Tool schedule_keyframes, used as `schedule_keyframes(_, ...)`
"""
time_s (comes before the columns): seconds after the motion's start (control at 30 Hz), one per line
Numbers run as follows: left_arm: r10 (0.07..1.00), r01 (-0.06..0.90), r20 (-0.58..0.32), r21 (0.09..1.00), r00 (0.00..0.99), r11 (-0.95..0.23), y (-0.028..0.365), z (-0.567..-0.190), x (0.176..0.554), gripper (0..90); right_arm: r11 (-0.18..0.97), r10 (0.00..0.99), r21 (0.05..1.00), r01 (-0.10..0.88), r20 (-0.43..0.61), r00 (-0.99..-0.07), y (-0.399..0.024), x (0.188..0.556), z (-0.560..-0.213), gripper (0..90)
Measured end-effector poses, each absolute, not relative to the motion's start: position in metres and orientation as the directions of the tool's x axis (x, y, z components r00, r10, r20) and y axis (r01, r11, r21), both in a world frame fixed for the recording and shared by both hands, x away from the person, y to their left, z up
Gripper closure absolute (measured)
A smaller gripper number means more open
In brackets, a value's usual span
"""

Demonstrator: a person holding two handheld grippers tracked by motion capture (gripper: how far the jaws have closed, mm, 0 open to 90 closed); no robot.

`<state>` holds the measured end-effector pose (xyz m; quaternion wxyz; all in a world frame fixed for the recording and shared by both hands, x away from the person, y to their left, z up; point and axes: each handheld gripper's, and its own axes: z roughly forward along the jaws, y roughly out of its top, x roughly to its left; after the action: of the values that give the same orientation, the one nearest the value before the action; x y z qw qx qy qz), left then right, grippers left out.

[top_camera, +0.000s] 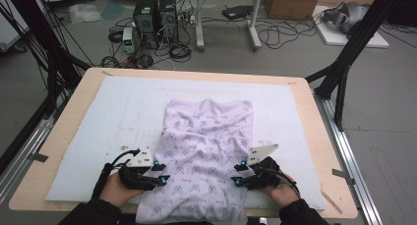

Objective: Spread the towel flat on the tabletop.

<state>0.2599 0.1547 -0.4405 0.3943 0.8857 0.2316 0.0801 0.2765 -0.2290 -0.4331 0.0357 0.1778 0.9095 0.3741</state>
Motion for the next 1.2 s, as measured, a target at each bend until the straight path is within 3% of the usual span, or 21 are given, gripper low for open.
schedule_keyframes(0.07, 0.486, 0.339, -0.028, 0.751, 0.874, -0.566, 0.156, -0.443, 0.260, 71.8, 0.680, 0.347, 0.671, 0.297, 0.063, -0.936, -0.224, 0.280, -0.438, 63.2)
schedule_keyframes(0.1, 0.495, 0.352, -0.036, 0.749, 0.868, -0.562, 0.156, -0.443, 0.259, 81.0, 0.681, 0.340, 0.677, 0.280, 0.048, -0.939, -0.224, 0.280, -0.438, 73.2)
schedule_keyframes(0.17, 0.499, 0.356, -0.036, 0.745, 0.866, -0.565, 0.157, -0.441, 0.256, 86.6, 0.680, 0.315, 0.677, 0.280, 0.075, -0.946, -0.224, 0.281, -0.438, 84.6)
schedule_keyframes(0.4, 0.431, 0.293, -0.039, 0.787, 0.902, -0.542, 0.170, -0.428, 0.208, 86.4, 0.678, 0.212, 0.698, 0.230, 0.113, -0.971, -0.230, 0.254, -0.428, 86.0)
schedule_keyframes(0.47, 0.425, 0.267, -0.022, 0.807, 0.905, -0.527, 0.173, -0.421, 0.198, 80.7, 0.658, 0.178, 0.724, 0.207, 0.117, -0.977, -0.233, 0.241, -0.419, 83.4)
schedule_keyframes(0.5, 0.432, 0.264, -0.018, 0.814, 0.902, -0.518, 0.175, -0.419, 0.198, 74.4, 0.644, 0.176, 0.738, 0.201, 0.113, -0.978, -0.234, 0.237, -0.414, 79.2)
schedule_keyframes(0.67, 0.519, 0.303, -0.004, 0.815, 0.855, -0.494, 0.180, -0.418, 0.230, 65.9, 0.641, 0.275, 0.732, 0.231, 0.062, -0.959, -0.239, 0.252, -0.406, 62.2)
schedule_keyframes(0.77, 0.547, 0.350, -0.024, 0.792, 0.837, -0.500, 0.174, -0.428, 0.253, 61.7, 0.652, 0.318, 0.706, 0.276, 0.076, -0.945, -0.238, 0.270, -0.423, 59.1)
schedule_keyframes(0.87, 0.519, 0.369, -0.036, 0.745, 0.854, -0.555, 0.161, -0.440, 0.262, 69.6, 0.680, 0.331, 0.666, 0.306, 0.094, -0.939, -0.232, 0.279, -0.438, 64.6)
schedule_keyframes(0.9, 0.516, 0.356, -0.024, 0.750, 0.857, -0.558, 0.158, -0.443, 0.261, 78.6, 0.674, 0.324, 0.680, 0.286, 0.076, -0.943, -0.232, 0.280, -0.438, 71.6)
schedule_keyframes(1.0, 0.510, 0.352, -0.019, 0.745, 0.860, -0.566, 0.158, -0.442, 0.254, 87.7, 0.678, 0.314, 0.676, 0.289, 0.089, -0.945, -0.231, 0.278, -0.438, 86.8)
schedule_keyframes(1.2, 0.500, 0.360, -0.039, 0.741, 0.865, -0.567, 0.177, -0.440, 0.224, 89.6, 0.694, 0.255, 0.676, 0.248, 0.092, -0.963, -0.229, 0.259, -0.435, 87.8)
